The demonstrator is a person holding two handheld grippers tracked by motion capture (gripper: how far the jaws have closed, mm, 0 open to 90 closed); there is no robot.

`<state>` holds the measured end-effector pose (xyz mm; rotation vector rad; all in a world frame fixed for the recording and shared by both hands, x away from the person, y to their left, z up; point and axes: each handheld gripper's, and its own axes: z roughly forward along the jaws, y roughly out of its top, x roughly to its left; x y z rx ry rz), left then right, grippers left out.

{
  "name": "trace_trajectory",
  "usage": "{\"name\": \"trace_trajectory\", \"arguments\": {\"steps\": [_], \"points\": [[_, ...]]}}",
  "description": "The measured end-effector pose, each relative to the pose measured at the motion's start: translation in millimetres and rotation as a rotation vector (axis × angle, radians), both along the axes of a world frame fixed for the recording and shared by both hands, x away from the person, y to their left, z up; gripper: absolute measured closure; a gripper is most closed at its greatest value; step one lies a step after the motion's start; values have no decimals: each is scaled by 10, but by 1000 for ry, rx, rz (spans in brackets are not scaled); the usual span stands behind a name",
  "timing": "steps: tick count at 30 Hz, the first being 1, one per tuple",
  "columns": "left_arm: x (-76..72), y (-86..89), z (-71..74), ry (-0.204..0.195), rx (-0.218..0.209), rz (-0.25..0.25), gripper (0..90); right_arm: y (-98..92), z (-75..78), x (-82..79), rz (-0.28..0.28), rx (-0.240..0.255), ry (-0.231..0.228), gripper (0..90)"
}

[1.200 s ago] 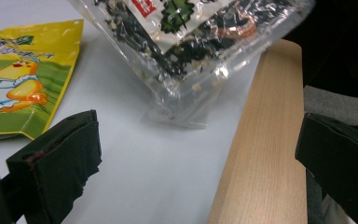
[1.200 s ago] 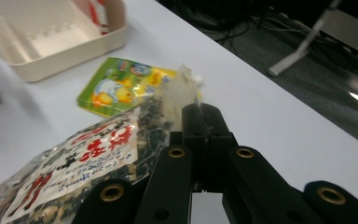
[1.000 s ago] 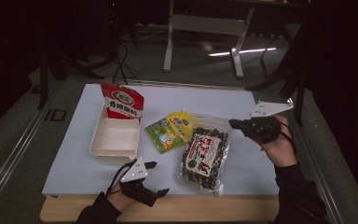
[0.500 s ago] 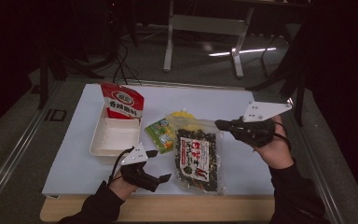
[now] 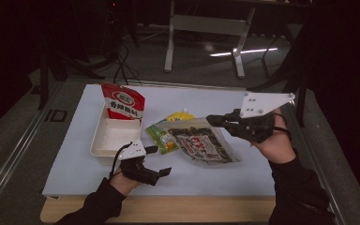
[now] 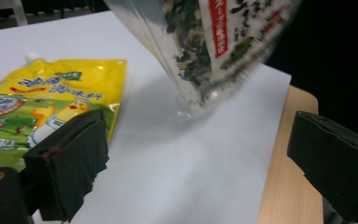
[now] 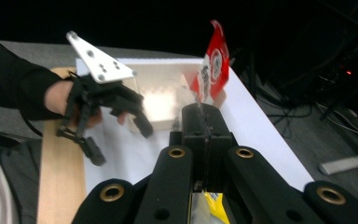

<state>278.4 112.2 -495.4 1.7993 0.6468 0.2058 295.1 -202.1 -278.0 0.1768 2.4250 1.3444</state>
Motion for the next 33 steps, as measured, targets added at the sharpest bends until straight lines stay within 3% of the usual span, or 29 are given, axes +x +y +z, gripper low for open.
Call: {"name": "trace_trajectory", "arguments": {"steps": [5, 7, 8, 9, 11, 13, 14, 16, 20, 25, 28, 33], "points": [[19, 46, 11, -7, -57, -14, 81, 79, 119, -15, 49, 30, 1, 900], [2, 53, 14, -26, -104, -58, 102, 132, 169, -58, 73, 31, -10, 900], [2, 53, 14, -26, -104, -58, 119, 132, 169, -58, 73, 31, -10, 900], [-25, 30, 31, -50, -126, -105, 163, 186, 230, -112, 105, 44, -18, 900], [-46, 17, 56, -68, -150, -139, 180, 213, 252, -126, 126, 53, -13, 900], [-56, 17, 72, -77, -161, -154, 272, 240, 257, -137, 130, 48, -15, 900], [-74, 15, 105, -107, -174, -176, 310, 250, 254, -136, 138, 46, -6, 900], [-91, 16, 142, -130, -166, -171, 378, 264, 233, -130, 133, 36, -8, 900], [-90, 19, 159, -112, -184, -199, 509, 234, 181, -88, 134, 34, 19, 900], [-113, -24, 169, -88, -165, -234, 680, 166, 95, -47, 91, 3, 22, 900], [-137, -79, 194, -88, -91, -233, 730, 105, 45, -26, 68, -16, 28, 900], [-185, -178, 252, -86, -25, -249, 768, -37, -61, 54, 33, -7, 59, 900]]}}
